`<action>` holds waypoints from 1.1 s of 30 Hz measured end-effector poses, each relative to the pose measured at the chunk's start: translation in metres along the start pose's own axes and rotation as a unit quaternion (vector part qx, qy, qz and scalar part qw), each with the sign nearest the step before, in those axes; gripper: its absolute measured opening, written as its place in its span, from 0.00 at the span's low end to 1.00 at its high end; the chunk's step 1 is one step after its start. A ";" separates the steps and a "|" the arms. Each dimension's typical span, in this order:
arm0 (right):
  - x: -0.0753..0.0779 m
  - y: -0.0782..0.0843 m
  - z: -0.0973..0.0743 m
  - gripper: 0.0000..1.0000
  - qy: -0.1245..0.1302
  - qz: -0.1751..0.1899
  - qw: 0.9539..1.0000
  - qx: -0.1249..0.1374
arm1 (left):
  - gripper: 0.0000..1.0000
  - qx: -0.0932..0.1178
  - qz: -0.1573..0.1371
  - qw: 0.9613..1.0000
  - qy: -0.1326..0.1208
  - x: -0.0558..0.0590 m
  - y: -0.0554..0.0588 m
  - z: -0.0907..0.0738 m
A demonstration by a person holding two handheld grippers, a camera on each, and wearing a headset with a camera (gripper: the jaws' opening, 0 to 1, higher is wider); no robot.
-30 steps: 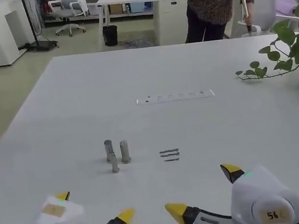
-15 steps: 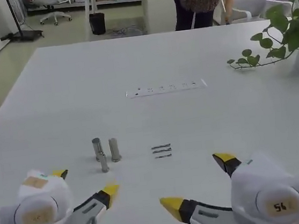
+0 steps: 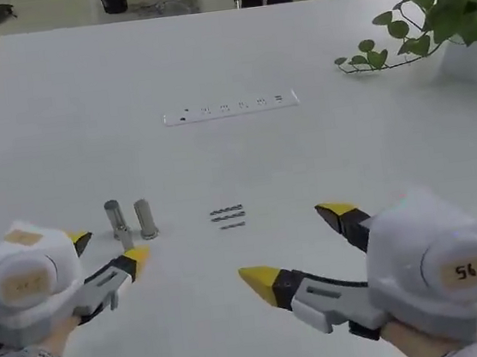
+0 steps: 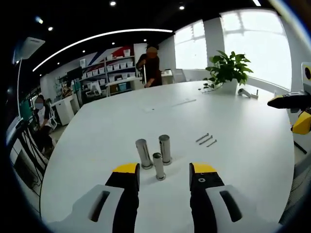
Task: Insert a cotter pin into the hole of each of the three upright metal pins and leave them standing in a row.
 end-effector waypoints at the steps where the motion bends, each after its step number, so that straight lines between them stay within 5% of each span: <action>1: 0.000 0.001 0.001 0.68 -0.002 0.001 1.000 -0.001 | 0.35 -0.001 0.001 1.000 0.000 -0.001 0.001 0.003; 9: 0.000 0.002 0.010 0.67 -0.006 0.006 1.000 -0.008 | 0.26 -0.022 0.024 0.999 -0.001 -0.011 0.010 0.023; 17: 0.002 0.011 0.013 0.66 -0.005 0.017 1.000 -0.018 | 0.18 -0.031 0.029 0.999 0.020 -0.007 0.015 0.033; 33: 0.000 0.022 0.013 0.63 -0.001 0.038 0.999 -0.038 | 0.06 -0.026 -0.003 0.999 0.042 -0.007 0.015 0.045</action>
Point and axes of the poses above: the centre of the closed fingertips' face, and the gripper's own axes: z roughly forward along the fingers, x roughly to its right, y roughly out of its underside, the point moved 4 cm from there along -z, roughly backward along the fingers, and after that the axes turned 4 degrees about -z, right-handed, at the moved point
